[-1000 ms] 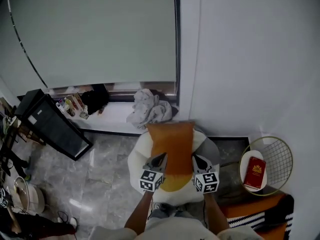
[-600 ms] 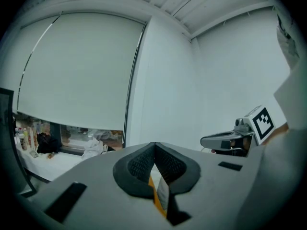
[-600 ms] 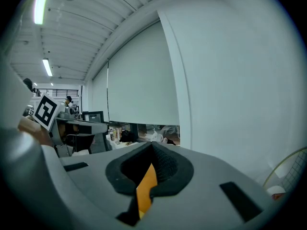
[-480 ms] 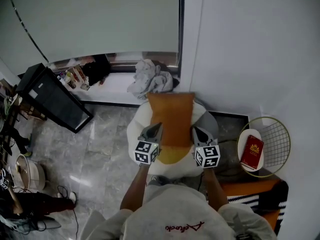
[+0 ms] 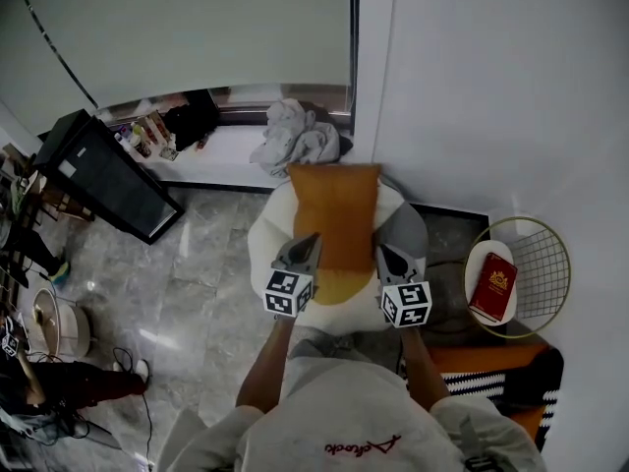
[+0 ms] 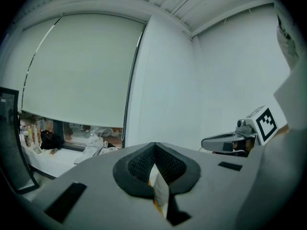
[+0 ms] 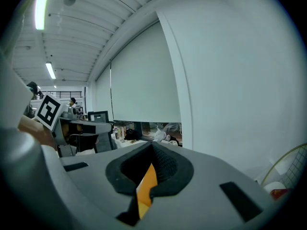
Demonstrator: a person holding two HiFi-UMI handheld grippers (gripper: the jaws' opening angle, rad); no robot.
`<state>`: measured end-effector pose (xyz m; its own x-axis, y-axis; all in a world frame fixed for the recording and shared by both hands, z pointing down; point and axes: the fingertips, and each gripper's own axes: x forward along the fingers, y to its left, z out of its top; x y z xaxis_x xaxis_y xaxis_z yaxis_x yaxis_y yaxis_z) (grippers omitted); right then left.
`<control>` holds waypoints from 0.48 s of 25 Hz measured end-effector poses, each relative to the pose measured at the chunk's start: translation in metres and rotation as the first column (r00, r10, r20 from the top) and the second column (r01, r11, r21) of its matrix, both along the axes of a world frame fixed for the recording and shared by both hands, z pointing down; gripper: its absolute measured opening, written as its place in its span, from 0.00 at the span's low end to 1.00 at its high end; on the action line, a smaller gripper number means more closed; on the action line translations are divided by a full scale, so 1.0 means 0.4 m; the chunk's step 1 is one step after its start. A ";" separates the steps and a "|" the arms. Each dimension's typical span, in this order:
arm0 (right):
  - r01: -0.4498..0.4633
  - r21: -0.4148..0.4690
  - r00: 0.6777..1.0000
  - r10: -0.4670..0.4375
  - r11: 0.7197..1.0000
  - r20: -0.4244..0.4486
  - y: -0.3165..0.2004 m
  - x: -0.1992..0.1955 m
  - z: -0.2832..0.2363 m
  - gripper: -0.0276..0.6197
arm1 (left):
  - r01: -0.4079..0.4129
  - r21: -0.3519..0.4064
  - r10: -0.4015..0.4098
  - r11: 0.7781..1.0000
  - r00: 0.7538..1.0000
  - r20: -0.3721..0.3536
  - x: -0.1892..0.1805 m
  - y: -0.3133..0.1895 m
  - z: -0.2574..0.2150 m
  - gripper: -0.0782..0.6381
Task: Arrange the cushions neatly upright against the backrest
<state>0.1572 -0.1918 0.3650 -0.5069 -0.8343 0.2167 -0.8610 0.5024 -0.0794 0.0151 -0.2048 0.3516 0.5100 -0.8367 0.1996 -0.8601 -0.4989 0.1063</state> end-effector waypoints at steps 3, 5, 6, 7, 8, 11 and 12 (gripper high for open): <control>0.009 0.010 1.000 -0.009 1.000 0.005 0.038 -0.005 -0.004 0.08 | -0.004 0.006 0.004 1.000 1.000 0.003 0.002 0.025 -0.001 0.15; 0.009 0.020 1.000 -0.010 1.000 0.008 0.059 -0.009 -0.014 0.08 | -0.013 0.013 0.013 1.000 1.000 0.010 0.004 0.040 -0.003 0.15; 0.008 0.023 1.000 -0.008 1.000 0.008 0.069 -0.011 -0.017 0.08 | -0.018 0.014 0.018 1.000 1.000 0.011 0.005 0.049 -0.003 0.15; 0.006 0.024 1.000 -0.006 1.000 0.008 0.081 -0.011 -0.017 0.08 | -0.022 0.015 0.022 1.000 1.000 0.011 0.007 0.060 -0.004 0.15; 0.003 0.024 1.000 -0.004 1.000 0.007 0.092 -0.012 -0.016 0.08 | -0.027 0.015 0.026 1.000 1.000 0.010 0.008 0.071 -0.004 0.15; -0.004 0.026 1.000 0.004 1.000 0.003 0.133 -0.028 -0.013 0.08 | -0.039 0.013 0.038 0.999 0.999 0.012 -0.002 0.115 -0.006 0.15; -0.007 0.026 1.000 0.007 1.000 0.003 0.151 -0.038 -0.013 0.08 | -0.041 0.012 0.041 0.999 0.999 0.012 -0.010 0.134 -0.007 0.15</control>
<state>0.1421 -0.1314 0.3596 -0.5019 -0.8431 0.1931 -0.8641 0.4987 -0.0686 0.0110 -0.1511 0.3489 0.5417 -0.8174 0.1957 -0.8400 -0.5351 0.0903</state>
